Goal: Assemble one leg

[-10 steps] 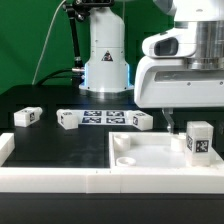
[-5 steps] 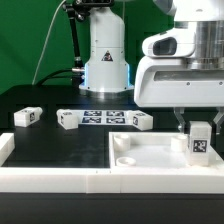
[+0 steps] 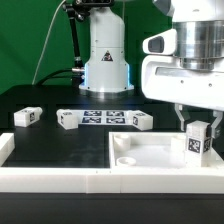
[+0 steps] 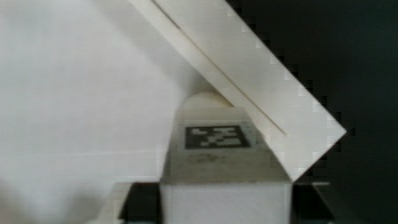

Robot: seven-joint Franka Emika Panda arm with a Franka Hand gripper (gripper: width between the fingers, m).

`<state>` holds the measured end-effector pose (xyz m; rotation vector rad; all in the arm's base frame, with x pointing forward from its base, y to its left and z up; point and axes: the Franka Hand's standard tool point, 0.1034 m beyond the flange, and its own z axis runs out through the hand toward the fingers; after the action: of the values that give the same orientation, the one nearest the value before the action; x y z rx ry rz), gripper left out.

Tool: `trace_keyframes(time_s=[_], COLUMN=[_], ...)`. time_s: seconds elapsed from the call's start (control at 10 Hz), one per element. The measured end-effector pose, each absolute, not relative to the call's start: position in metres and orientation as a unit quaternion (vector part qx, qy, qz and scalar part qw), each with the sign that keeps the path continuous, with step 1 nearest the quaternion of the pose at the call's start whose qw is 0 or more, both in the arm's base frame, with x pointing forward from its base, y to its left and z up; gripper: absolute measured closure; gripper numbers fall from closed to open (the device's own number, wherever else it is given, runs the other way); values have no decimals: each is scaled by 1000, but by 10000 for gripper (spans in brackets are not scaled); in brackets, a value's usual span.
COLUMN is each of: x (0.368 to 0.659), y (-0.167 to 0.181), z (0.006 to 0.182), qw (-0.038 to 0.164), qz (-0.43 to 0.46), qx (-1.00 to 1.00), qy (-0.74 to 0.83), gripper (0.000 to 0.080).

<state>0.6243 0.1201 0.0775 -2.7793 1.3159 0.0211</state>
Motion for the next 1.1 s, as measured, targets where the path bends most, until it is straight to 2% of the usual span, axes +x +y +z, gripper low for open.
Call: trace_keyframes(time_s=[0.6, 1.0, 1.1], x=[626, 626, 626], y=[118, 119, 119], z=[78, 78, 78], qw=[37, 44, 44], qz=[16, 24, 23], qx=[-718, -676, -690], qy=[695, 736, 722], gripper=[508, 487, 312])
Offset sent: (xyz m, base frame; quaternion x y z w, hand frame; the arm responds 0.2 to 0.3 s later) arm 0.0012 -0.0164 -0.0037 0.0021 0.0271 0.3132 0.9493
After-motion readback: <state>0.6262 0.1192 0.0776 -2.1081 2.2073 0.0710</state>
